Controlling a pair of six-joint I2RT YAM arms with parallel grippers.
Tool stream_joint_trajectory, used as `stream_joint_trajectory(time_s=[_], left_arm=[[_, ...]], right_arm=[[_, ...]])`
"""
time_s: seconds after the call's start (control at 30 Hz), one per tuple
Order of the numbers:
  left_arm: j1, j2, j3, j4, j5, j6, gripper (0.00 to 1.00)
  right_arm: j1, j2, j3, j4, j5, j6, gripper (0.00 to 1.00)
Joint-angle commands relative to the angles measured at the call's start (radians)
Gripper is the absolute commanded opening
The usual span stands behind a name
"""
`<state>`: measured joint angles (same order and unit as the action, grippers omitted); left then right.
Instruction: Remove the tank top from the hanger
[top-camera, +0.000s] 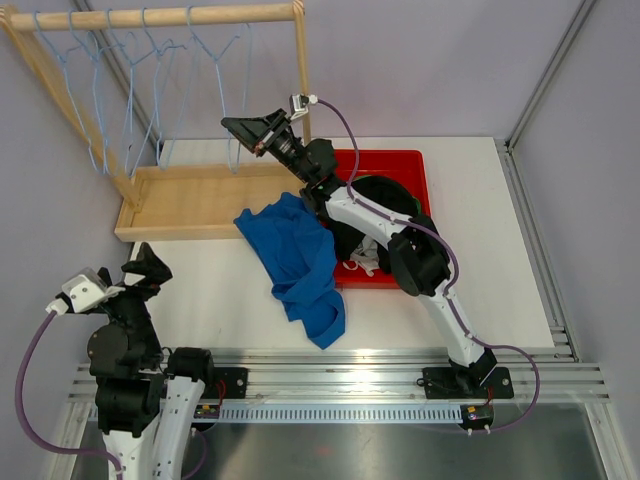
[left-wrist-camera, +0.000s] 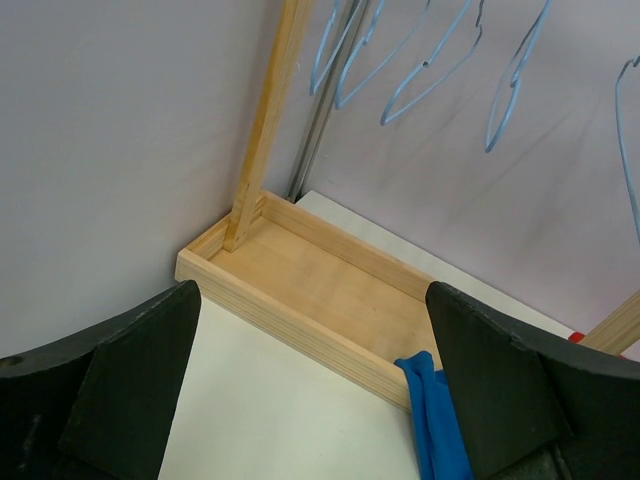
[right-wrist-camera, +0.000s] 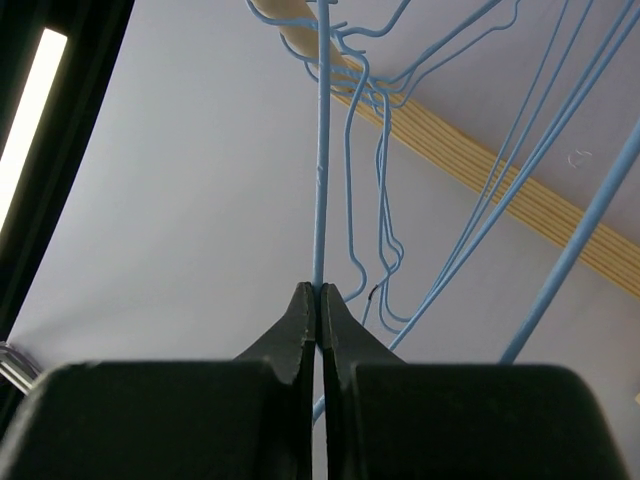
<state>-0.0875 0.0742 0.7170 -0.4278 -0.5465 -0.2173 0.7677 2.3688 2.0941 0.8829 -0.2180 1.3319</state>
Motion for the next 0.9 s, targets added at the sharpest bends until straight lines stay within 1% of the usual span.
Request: stream_joint_trajectory(time_s=[0.0, 0.17, 0.23, 0.27, 0.3, 0.33, 0.4, 0.43, 0.53, 0.63, 0.73, 0.8, 0.83, 0.87], left_arm=[[-0.008, -0.016, -0.004, 0.027, -0.006, 0.009, 0.99], [-0.009, -0.017, -0.002, 0.027, -0.006, 0.007, 0.99], [-0.009, -0.019, -0.001, 0.027, -0.009, 0.007, 0.99], [-0.009, -0.019, -0.002, 0.027, -0.009, 0.007, 0.99], [-0.009, -0.019, -0.001, 0.026, -0.010, 0.007, 0.99], [-0.009, -0.019, -0.001, 0.026, -0.012, 0.007, 0.99], [-0.009, -0.019, -0.001, 0.024, -0.012, 0.007, 0.99], [-0.009, -0.019, 0.001, 0.026, -0.012, 0.006, 0.99], [-0.009, -0.022, -0.001, 0.024, -0.012, 0.007, 0.99], [-0.011, -0.027, -0.001, 0.024, -0.012, 0.007, 0.99], [-0.011, -0.028, -0.001, 0.024, -0.013, 0.009, 0.99], [-0.011, -0.028, -0.001, 0.024, -0.012, 0.009, 0.99], [-0.011, -0.030, -0.001, 0.024, -0.012, 0.009, 0.99], [-0.011, -0.030, 0.001, 0.024, -0.012, 0.009, 0.99]], right_arm=[[-0.013, -0.042, -0.034, -0.021, 0.048, 0.029, 0.00], [-0.001, -0.069, -0.008, -0.065, 0.000, -0.059, 0.02], [0.005, -0.071, 0.017, -0.078, -0.027, -0.085, 0.08], [0.010, -0.072, 0.030, -0.085, -0.052, -0.095, 0.12], [0.013, -0.075, 0.037, -0.090, -0.061, -0.106, 0.19], [0.024, -0.079, 0.043, -0.097, -0.070, -0.141, 0.34], [0.033, -0.088, 0.056, -0.119, -0.089, -0.172, 0.52], [0.041, -0.086, 0.069, -0.127, -0.099, -0.203, 0.99], [0.053, -0.075, 0.110, -0.140, -0.142, -0.247, 0.99], [0.077, -0.101, 0.087, -0.159, -0.136, -0.322, 1.00], [0.108, -0.167, 0.017, -0.202, -0.090, -0.428, 1.00], [0.143, -0.236, -0.055, -0.240, -0.022, -0.500, 0.99], [0.157, -0.262, -0.083, -0.280, 0.015, -0.578, 0.99], [0.174, -0.320, -0.144, -0.294, 0.099, -0.621, 0.99]])
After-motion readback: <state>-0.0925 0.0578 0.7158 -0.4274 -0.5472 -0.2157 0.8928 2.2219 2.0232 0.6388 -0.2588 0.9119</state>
